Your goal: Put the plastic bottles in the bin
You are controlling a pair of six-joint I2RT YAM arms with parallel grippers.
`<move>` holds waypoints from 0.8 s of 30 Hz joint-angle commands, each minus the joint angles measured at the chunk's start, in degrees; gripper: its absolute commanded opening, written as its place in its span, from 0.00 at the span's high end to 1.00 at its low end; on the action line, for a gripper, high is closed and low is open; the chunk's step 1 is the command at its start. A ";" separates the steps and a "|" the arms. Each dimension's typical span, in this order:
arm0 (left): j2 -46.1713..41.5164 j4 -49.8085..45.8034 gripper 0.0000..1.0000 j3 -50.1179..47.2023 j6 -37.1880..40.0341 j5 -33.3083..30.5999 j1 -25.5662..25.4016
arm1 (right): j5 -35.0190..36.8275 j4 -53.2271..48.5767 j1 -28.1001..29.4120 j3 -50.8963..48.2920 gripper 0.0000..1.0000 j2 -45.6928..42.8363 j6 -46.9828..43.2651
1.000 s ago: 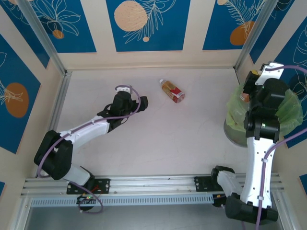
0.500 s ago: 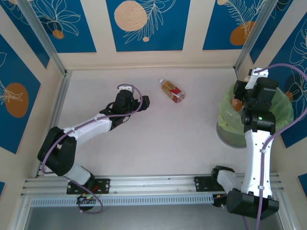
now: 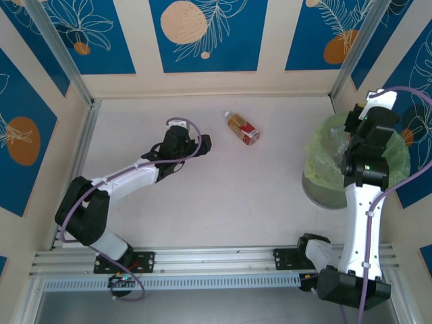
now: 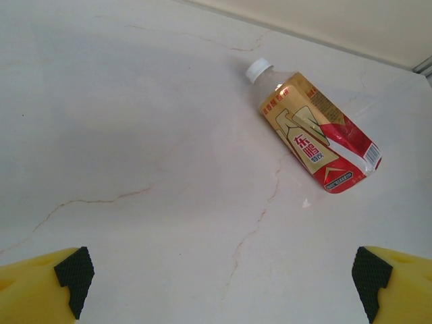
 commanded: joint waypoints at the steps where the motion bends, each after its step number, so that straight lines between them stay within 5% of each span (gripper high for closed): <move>1: 1.02 -0.81 0.00 2.87 0.01 1.79 0.32 | 7.42 7.20 -2.74 -1.59 1.00 1.18 -3.36; 6: 0.96 -1.36 0.00 3.78 -0.04 2.75 0.33 | 8.05 16.36 -5.22 -7.09 0.98 2.79 -6.81; 10: 0.13 -1.89 0.00 3.51 0.13 2.78 0.38 | 6.35 23.86 -9.02 -11.63 0.83 3.29 -6.23; 15: -0.55 -1.97 0.00 2.67 -0.32 2.42 0.31 | 3.38 15.33 -9.57 -9.84 0.22 3.27 -1.77; 16: -0.55 -1.78 0.00 2.48 -0.48 2.59 0.32 | 2.58 14.46 -9.44 -9.48 0.18 3.17 -1.76; 24: -0.60 -1.38 0.00 2.16 -0.34 2.26 0.36 | -5.71 5.42 -3.82 -4.65 0.13 3.32 -1.30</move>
